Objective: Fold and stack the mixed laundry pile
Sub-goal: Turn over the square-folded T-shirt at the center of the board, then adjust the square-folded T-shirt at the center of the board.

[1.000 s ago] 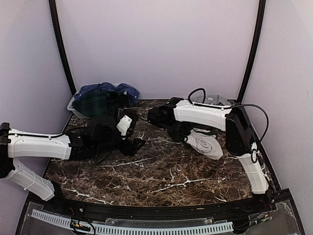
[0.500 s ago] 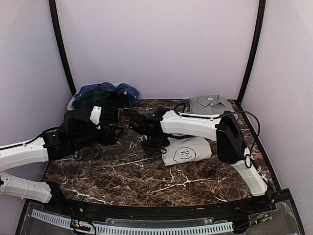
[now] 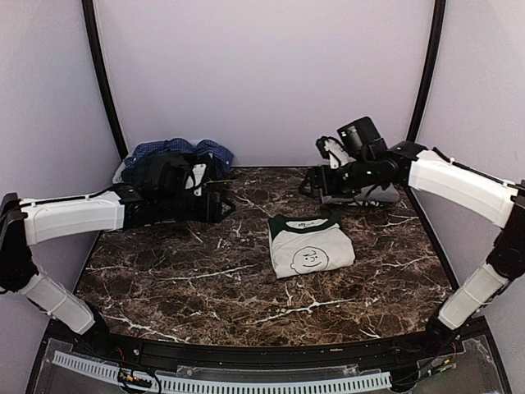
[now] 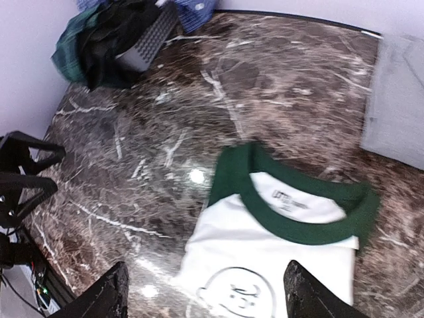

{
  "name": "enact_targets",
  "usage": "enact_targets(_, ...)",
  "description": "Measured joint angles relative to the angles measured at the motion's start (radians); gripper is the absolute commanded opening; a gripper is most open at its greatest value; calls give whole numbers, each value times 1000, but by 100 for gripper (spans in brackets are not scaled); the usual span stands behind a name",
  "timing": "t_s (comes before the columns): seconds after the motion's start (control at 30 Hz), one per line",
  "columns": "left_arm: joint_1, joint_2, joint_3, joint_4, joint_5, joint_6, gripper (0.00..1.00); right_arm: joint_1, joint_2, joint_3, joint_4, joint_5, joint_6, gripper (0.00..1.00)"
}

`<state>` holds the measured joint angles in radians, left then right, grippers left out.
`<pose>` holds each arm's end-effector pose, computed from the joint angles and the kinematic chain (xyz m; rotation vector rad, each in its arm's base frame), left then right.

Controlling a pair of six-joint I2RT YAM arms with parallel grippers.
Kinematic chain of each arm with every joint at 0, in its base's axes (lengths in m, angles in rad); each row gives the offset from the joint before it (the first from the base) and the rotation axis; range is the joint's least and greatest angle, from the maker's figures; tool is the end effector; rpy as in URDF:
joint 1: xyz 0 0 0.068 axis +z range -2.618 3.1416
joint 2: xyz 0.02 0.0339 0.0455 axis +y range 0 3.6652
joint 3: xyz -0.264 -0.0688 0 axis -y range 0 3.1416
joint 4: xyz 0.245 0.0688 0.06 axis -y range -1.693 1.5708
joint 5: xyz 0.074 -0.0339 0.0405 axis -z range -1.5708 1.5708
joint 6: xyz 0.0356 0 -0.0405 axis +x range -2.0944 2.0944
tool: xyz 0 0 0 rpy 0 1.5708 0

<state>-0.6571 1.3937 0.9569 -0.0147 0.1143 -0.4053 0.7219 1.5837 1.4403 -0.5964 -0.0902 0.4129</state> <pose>0.2503 -0.1982 0.2764 0.3397 2.0824 -0.7732 0.2646 0.2372 0.3281 -0.4174 2.3688 0.6617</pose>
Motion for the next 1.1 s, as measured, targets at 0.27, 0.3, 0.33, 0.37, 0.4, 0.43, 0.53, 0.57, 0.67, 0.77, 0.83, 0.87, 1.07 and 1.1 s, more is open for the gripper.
enact_targets(0.27, -99, 489, 422, -33, 130, 103, 48, -282, -153, -403, 79, -85, -13, 62)
enact_targets(0.3, -103, 533, 465, -37, 143, 125, 51, -301, -134, -414, 75, -95, -16, 62)
enact_targets(0.33, -109, 574, 506, -42, 154, 144, 56, -315, -112, -415, 77, -101, -19, 63)
enact_targets(0.37, -113, 613, 545, -49, 163, 166, 58, -328, -90, -415, 88, -109, -19, 66)
enact_targets(0.4, -116, 642, 576, -51, 169, 181, 61, -336, -75, -417, 98, -116, -18, 68)
enact_targets(0.43, -120, 685, 623, -62, 185, 198, 63, -340, -58, -422, 116, -127, -16, 70)
enact_targets(0.53, -138, 777, 720, -71, 211, 238, 71, -340, -42, -454, 153, -148, -1, 71)
enact_targets(0.57, -148, 813, 760, -79, 218, 253, 73, -340, -43, -469, 159, -151, 5, 71)
enact_targets(0.67, -172, 887, 840, -102, 224, 296, 78, -339, -46, -507, 172, -158, 13, 71)
enact_targets(0.77, -200, 957, 914, -122, 222, 336, 79, -339, -60, -552, 190, -172, 22, 70)
enact_targets(0.83, -214, 991, 948, -141, 205, 351, 77, -339, -70, -580, 206, -190, 33, 69)
enact_targets(0.87, -220, 1012, 973, -155, 188, 356, 76, -339, -72, -595, 217, -203, 39, 68)
enact_targets(1.07, -220, 1121, 1111, -223, 45, 314, 64, -338, -67, -667, 275, -251, 67, 45)
enact_targets(1.1, -211, 1122, 1113, -227, 31, 292, 64, -338, -63, -678, 288, -259, 72, 38)
